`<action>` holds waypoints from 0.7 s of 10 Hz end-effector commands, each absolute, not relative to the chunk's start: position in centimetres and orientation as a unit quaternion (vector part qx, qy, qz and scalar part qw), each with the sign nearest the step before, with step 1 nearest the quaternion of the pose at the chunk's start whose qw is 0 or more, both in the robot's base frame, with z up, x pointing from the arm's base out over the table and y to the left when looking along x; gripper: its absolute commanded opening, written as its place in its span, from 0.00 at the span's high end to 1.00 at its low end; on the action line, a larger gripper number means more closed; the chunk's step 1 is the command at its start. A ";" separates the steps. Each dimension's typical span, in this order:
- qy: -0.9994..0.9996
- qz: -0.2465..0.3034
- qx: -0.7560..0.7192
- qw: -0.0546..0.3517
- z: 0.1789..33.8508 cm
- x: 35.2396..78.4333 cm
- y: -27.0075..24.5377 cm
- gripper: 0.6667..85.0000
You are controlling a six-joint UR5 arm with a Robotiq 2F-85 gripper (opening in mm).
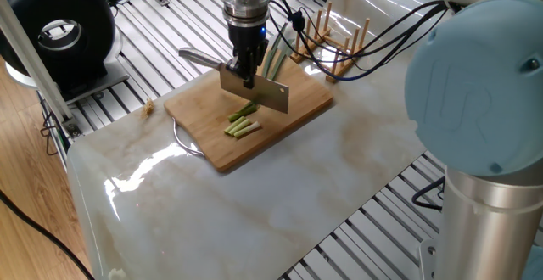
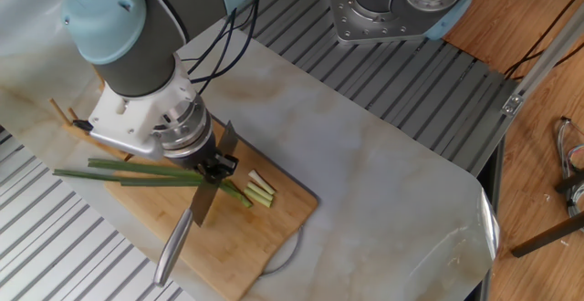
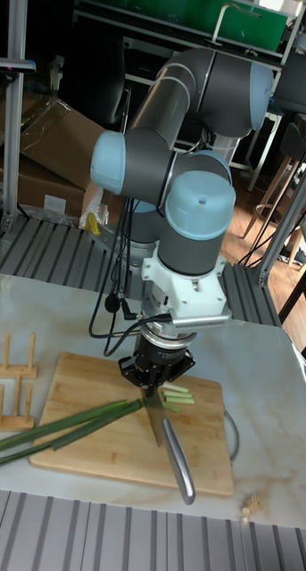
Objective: Chop the green garlic
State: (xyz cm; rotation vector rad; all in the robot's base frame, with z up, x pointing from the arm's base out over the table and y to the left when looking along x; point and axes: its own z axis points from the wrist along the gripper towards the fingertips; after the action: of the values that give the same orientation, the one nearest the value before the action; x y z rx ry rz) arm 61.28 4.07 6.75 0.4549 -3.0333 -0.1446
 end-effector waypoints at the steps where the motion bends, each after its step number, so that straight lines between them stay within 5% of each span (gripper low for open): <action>1: -0.990 -0.051 0.129 0.030 6.3 61.3 3.8 0.99; 7: -0.989 -0.069 0.127 0.030 7.7 61.4 4.7 0.99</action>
State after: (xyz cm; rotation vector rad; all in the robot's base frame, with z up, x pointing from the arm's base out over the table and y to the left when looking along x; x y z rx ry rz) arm 61.28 4.23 6.90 0.4034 -3.0472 -0.1749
